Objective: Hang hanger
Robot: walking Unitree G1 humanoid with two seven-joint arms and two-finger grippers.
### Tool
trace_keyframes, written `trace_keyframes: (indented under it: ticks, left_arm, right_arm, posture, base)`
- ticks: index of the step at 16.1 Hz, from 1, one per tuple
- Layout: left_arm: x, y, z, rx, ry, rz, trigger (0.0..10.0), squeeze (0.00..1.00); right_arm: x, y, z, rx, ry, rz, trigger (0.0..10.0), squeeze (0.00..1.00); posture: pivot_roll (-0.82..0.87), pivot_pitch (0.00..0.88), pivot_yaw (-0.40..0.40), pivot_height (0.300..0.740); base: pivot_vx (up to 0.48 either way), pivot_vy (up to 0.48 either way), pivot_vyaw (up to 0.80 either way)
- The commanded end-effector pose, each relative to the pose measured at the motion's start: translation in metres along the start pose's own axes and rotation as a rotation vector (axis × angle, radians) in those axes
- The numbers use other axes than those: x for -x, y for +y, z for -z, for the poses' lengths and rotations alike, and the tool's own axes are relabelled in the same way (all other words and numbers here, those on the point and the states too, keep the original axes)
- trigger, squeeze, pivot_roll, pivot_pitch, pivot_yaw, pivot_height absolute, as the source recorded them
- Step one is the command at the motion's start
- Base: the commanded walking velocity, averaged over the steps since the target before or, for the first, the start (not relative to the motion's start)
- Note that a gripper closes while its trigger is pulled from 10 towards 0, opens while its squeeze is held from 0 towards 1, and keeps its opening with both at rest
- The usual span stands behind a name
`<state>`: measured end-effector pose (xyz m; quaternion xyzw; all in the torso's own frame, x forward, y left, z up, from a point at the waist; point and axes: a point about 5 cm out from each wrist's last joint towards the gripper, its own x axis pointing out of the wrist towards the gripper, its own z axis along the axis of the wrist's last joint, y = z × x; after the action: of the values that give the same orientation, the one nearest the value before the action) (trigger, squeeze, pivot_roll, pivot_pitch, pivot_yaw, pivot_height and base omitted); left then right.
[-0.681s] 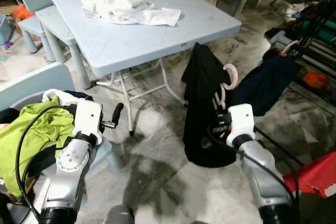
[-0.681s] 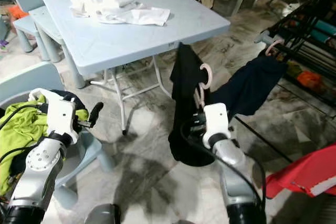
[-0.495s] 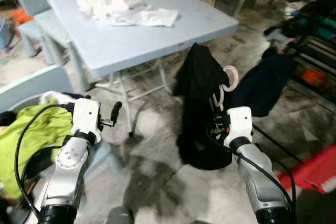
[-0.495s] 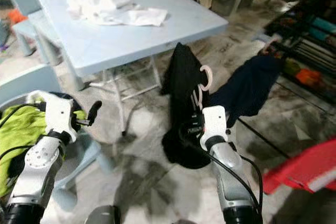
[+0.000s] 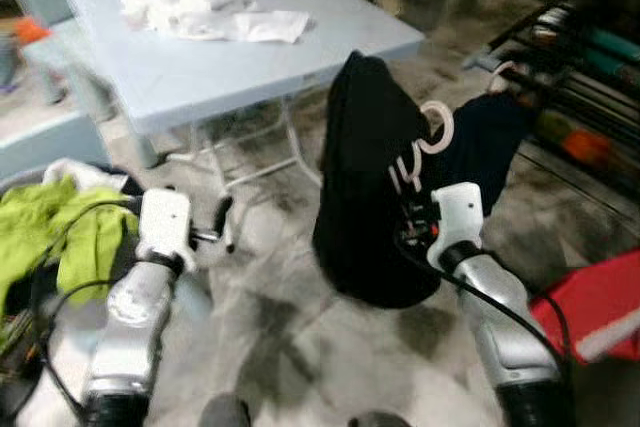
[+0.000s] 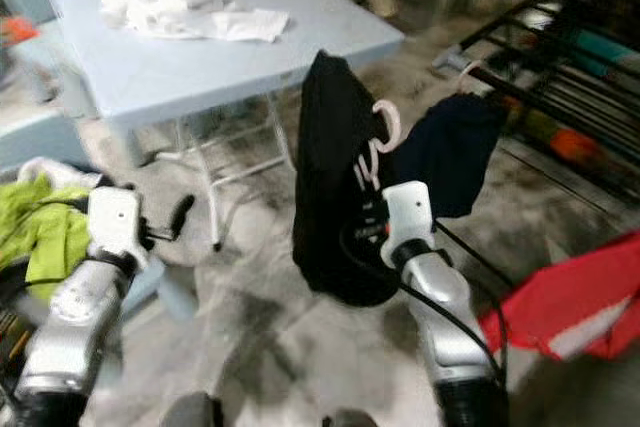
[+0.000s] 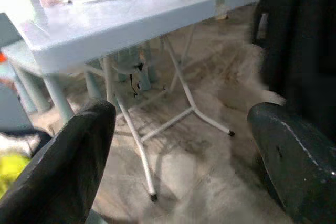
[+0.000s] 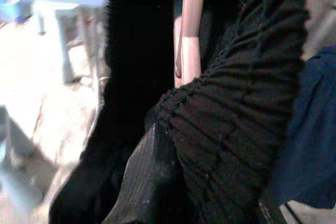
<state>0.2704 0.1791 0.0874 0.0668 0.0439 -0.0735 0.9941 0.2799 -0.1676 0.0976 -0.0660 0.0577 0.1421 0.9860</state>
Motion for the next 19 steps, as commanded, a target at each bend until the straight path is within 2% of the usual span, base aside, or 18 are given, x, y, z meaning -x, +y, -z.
trace_keyframes:
  ticks: [1, 6, 9, 12, 13, 14, 15, 16, 17, 19]
  left_arm:
    - [0.002, 0.005, -0.001, -0.007, 0.0, -0.014, 10.0, 0.0]
    - [0.002, 0.007, -0.002, -0.011, 0.01, -0.02, 10.0, 0.0]
    - [0.0, 0.003, -0.001, -0.023, 0.022, 0.014, 10.0, 0.0]
    - [-0.004, -0.01, 0.002, -0.069, 0.052, 0.113, 10.0, 0.0]
    - [-0.004, -0.012, 0.001, -0.077, 0.047, 0.136, 10.0, 0.0]
    - [-0.006, -0.014, -0.002, -0.101, 0.028, 0.157, 10.0, 0.0]
    - [-0.011, -0.015, -0.007, -0.098, 0.005, 0.175, 10.0, 0.0]
    - [-0.012, -0.015, -0.008, -0.097, 0.001, 0.177, 10.0, 0.0]
    - [-0.022, -0.017, -0.015, -0.149, -0.031, 0.196, 10.0, 0.0]
    - [-0.036, -0.017, -0.026, -0.143, -0.062, 0.206, 10.0, 0.0]
  right_arm:
    - [-0.003, 0.002, -0.017, 0.021, -0.077, -0.036, 10.0, 0.0]
    - [-0.006, 0.009, -0.021, 0.042, -0.089, -0.09, 10.0, 0.0]
    - [-0.007, 0.017, -0.025, 0.033, -0.097, -0.12, 10.0, 0.0]
    - [-0.014, 0.014, -0.023, 0.033, -0.046, -0.062, 10.0, 0.0]
    - [-0.016, 0.016, -0.024, 0.001, -0.045, -0.072, 10.0, 0.0]
    - [-0.017, 0.02, -0.029, 0.034, -0.055, -0.085, 10.0, 0.0]
    - [-0.018, 0.027, -0.034, 0.057, -0.084, -0.119, 10.0, 0.0]
    - [-0.018, 0.03, -0.035, 0.008, -0.082, -0.146, 10.0, 0.0]
    - [-0.021, 0.033, -0.043, -0.014, -0.066, -0.158, 10.0, 0.0]
    - [-0.026, 0.04, -0.057, -0.051, -0.062, -0.181, 10.0, 0.0]
  posture:
    - [-0.02, 0.023, -0.039, 0.74]
    - [-0.01, 0.026, -0.042, 0.74]
    - [-0.01, 0.028, -0.047, 0.74]
    - [-0.01, 0.027, -0.046, 0.74]
    - [-0.01, 0.027, -0.046, 0.74]
    - [-0.01, 0.027, -0.046, 0.74]
    - [-0.01, 0.025, -0.05, 0.74]
    - [-0.01, 0.024, -0.055, 0.74]
    - [0.0, 0.025, -0.069, 0.74]
    - [0.0, 0.023, -0.07, 0.74]
  base:
    - [0.0, 0.0, 0.8]
    - [0.0, 0.0, 0.8]
    - [0.0, 0.0, 0.8]
    - [0.0, 0.0, 0.0]
    - [0.0, 0.0, 0.0]
    - [0.0, 0.0, 0.0]
    - [0.0, 0.0, 0.0]
    - [0.0, 0.0, 0.0]
    - [0.0, 0.0, 0.0]
    - [0.0, 0.0, 0.0]
